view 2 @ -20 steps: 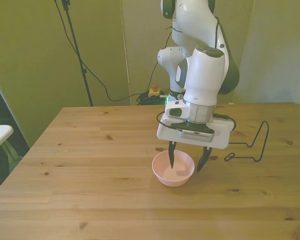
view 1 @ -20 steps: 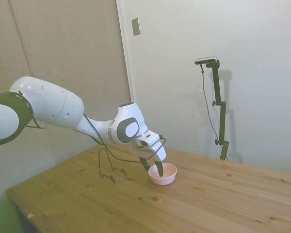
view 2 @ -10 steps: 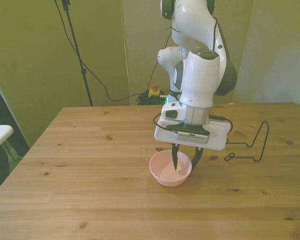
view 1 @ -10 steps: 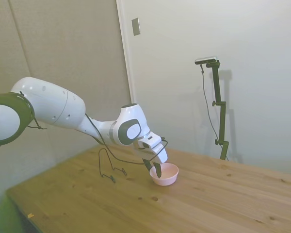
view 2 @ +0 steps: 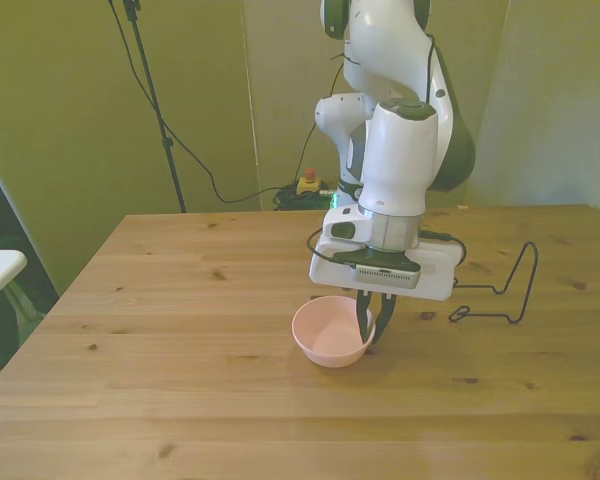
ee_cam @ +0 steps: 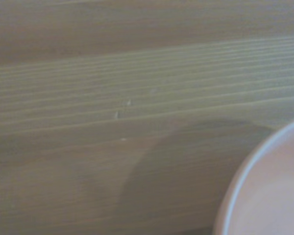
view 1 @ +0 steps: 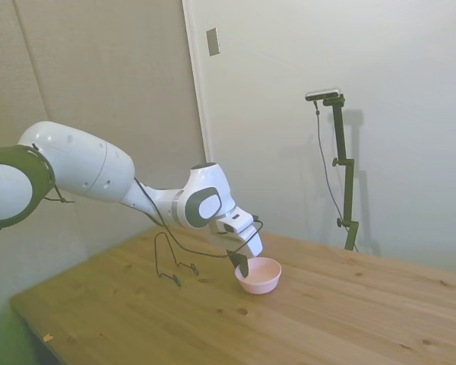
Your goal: Load the bowl
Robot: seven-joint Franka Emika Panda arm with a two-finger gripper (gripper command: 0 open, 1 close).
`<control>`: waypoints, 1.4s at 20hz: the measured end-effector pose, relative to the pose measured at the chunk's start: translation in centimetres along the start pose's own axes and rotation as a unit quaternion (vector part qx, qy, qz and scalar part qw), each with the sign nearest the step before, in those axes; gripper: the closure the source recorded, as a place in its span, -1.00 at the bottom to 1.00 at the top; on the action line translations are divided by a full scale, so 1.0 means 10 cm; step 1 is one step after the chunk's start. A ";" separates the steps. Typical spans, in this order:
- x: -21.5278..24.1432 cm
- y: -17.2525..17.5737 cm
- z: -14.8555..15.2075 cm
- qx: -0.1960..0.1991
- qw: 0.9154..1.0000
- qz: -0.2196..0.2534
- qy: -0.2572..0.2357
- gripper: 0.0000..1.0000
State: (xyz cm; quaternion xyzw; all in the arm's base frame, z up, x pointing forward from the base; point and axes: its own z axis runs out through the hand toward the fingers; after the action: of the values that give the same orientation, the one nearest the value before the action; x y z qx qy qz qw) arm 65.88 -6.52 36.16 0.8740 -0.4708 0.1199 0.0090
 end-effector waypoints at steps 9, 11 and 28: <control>-0.10 -0.03 -0.49 0.069 0.997 -0.022 -0.039 1.00; -0.26 -0.01 -0.73 0.092 0.993 -0.035 -0.058 1.00; -1.25 0.16 -1.24 0.280 0.932 -0.112 -0.202 1.00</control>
State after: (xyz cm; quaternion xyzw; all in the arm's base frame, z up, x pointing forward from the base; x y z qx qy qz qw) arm 55.42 4.45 45.35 0.8938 -0.3090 0.0659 -0.3182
